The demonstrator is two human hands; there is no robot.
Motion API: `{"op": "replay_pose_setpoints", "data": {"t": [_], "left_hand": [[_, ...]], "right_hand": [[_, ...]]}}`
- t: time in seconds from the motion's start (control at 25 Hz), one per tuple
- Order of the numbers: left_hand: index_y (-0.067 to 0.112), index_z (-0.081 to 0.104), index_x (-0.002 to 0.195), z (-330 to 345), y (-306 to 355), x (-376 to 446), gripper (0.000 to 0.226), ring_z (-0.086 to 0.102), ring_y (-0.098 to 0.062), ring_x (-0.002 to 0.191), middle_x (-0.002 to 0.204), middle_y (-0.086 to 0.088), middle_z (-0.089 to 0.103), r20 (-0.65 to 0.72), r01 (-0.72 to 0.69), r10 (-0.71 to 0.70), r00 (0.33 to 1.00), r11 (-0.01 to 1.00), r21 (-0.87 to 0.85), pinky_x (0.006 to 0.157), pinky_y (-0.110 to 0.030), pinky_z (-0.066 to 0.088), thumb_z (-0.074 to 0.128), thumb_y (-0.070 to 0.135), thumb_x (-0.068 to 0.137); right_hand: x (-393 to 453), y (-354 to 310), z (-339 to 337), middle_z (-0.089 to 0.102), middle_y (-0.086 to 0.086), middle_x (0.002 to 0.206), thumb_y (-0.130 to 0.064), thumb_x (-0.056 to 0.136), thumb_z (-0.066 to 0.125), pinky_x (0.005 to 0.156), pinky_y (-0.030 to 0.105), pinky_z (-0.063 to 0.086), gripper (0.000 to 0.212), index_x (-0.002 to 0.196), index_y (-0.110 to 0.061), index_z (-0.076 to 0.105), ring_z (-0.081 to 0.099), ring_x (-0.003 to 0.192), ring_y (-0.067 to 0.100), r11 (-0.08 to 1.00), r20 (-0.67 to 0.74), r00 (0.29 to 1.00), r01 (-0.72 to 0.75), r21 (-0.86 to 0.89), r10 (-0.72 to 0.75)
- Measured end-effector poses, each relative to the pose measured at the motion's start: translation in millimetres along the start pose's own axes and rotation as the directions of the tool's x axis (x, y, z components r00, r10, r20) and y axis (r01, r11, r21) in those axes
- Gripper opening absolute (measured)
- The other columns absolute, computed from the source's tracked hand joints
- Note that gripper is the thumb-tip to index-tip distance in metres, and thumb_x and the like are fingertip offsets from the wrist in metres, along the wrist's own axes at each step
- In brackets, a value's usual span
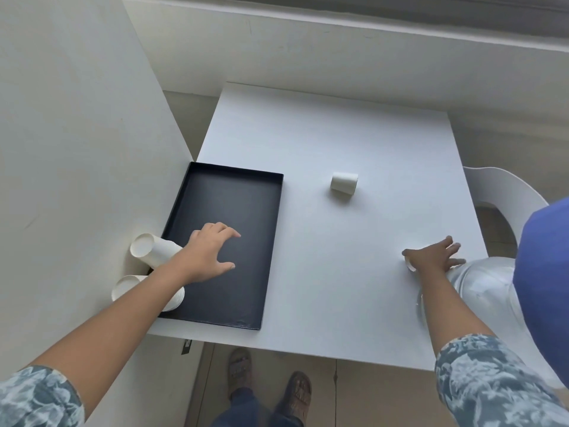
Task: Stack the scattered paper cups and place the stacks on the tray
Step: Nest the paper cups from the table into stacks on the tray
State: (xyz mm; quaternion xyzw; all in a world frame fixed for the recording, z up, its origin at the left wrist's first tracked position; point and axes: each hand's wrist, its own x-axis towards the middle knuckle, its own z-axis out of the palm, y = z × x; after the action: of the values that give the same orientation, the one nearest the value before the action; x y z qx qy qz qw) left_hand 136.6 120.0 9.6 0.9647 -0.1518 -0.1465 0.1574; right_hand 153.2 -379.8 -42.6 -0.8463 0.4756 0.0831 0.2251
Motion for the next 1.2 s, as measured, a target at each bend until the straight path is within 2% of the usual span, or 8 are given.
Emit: {"op": "replay_pose_setpoints", "data": {"t": [0.28,0.44,0.6,0.68,0.84,0.92,1.0,1.2], "left_hand": [[0.035,0.048,0.135,25,18,-5,0.058,0.034,-0.010,0.130,0.132,0.016,0.045,0.027,0.020,-0.017,0.999,0.991,-0.135,0.109,-0.038,0.028,0.073,0.041,0.083],[0.035,0.048,0.135,30,31,-3,0.055,0.034,-0.009,0.130,0.133,0.016,0.045,0.037,0.046,-0.039,0.999,0.981,-0.190,0.110,-0.038,0.027,0.072,0.040,0.085],[0.035,0.049,0.133,28,45,7,0.052,0.036,-0.008,0.129,0.134,0.016,0.046,0.045,0.070,-0.059,0.997,0.954,-0.291,0.112,-0.036,0.029,0.072,0.038,0.087],[0.033,0.051,0.132,28,54,12,0.048,0.040,-0.009,0.128,0.131,0.015,0.047,0.045,0.113,-0.104,0.994,0.917,-0.384,0.108,-0.032,0.034,0.071,0.035,0.089],[0.025,0.047,0.137,29,79,25,0.057,0.052,-0.011,0.112,0.127,0.007,0.052,0.124,0.296,-0.273,0.954,0.790,-0.538,0.088,-0.023,0.040,0.061,0.056,0.091],[0.025,0.042,0.138,28,93,30,0.083,0.057,-0.012,0.109,0.121,0.008,0.056,0.260,0.406,-0.315,0.913,0.620,-0.672,0.084,-0.028,0.047,0.059,0.078,0.077],[0.026,0.041,0.130,30,104,34,0.090,0.064,-0.014,0.101,0.114,0.006,0.061,0.329,0.461,-0.331,0.884,0.512,-0.725,0.082,-0.036,0.056,0.067,0.080,0.064],[0.025,0.041,0.126,29,110,41,0.072,0.063,-0.012,0.098,0.112,0.005,0.060,0.215,0.430,-0.432,0.876,0.495,-0.755,0.072,-0.032,0.058,0.080,0.046,0.070]], "right_hand": [[-10,-11,18,0.029,0.015,0.149,-0.015,0.085,0.075,0.100,0.050,0.045,0.081,0.148,-0.005,0.024,0.033,0.134,0.041,1.000,0.058,0.998,0.006,-0.004,-0.006],[-31,-13,30,0.033,0.021,0.146,-0.026,0.088,0.076,0.095,0.050,0.046,0.078,0.146,-0.004,0.029,0.034,0.134,0.043,0.995,0.045,0.995,0.083,0.054,-0.085],[-62,-27,40,0.040,0.019,0.143,-0.035,0.080,0.081,0.104,0.047,0.042,0.084,0.143,-0.005,0.034,0.040,0.131,0.043,0.947,0.039,0.963,0.256,0.192,-0.268],[-92,-39,44,0.044,0.009,0.139,-0.039,0.075,0.085,0.099,0.038,0.047,0.086,0.141,-0.012,0.037,0.048,0.123,0.029,0.824,0.028,0.879,0.434,0.366,-0.475],[-152,-61,48,0.052,-0.016,0.129,-0.034,0.072,0.089,0.093,0.013,0.050,0.087,0.142,-0.030,0.036,0.055,0.118,0.003,0.503,0.151,0.527,0.630,0.591,-0.837],[-171,-71,50,0.054,-0.017,0.125,-0.028,0.072,0.089,0.100,0.015,0.049,0.089,0.144,-0.030,0.035,0.056,0.122,0.008,0.388,0.198,0.342,0.686,0.616,-0.919],[-180,-78,55,0.055,-0.013,0.124,-0.021,0.073,0.087,0.105,0.022,0.049,0.088,0.144,-0.026,0.036,0.057,0.123,0.014,0.283,0.207,0.195,0.727,0.626,-0.959],[-174,-89,59,0.056,-0.011,0.128,-0.036,0.074,0.089,0.111,0.024,0.044,0.090,0.145,-0.028,0.036,0.055,0.129,0.014,0.252,0.270,0.097,0.731,0.633,-0.958]]}}
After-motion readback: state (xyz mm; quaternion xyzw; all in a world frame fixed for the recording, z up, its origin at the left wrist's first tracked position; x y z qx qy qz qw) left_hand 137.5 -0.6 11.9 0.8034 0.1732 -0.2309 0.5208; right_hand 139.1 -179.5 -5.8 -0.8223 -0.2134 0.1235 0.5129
